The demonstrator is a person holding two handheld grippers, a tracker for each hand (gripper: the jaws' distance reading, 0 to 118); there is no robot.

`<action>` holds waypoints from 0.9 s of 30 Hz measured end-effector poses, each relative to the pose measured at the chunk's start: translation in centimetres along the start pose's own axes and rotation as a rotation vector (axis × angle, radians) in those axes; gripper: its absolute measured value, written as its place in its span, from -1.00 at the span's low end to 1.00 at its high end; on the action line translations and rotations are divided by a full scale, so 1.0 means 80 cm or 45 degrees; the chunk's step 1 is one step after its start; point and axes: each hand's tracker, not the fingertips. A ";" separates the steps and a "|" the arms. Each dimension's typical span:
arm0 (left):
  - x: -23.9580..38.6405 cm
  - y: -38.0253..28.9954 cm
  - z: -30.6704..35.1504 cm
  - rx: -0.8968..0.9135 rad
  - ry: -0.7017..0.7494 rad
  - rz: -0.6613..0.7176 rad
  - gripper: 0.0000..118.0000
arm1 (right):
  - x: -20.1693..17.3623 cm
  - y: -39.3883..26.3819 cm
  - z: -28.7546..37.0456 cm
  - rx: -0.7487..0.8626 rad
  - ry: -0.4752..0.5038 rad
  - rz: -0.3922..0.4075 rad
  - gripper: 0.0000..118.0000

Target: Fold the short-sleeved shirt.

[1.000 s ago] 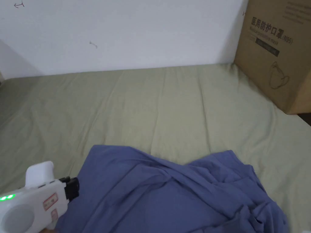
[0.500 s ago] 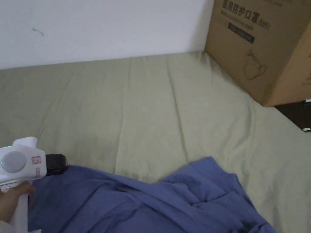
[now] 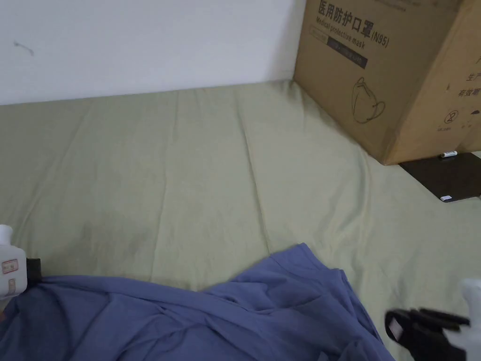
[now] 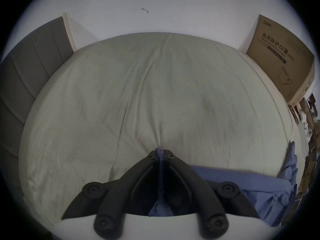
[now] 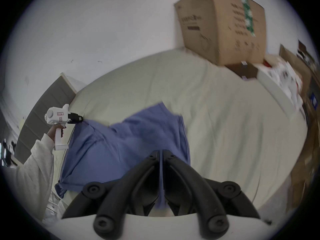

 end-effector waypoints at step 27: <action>-0.010 0.006 0.012 -0.011 -0.026 -0.016 -0.94 | -0.009 0.043 -0.127 -0.278 -0.048 0.117 -0.96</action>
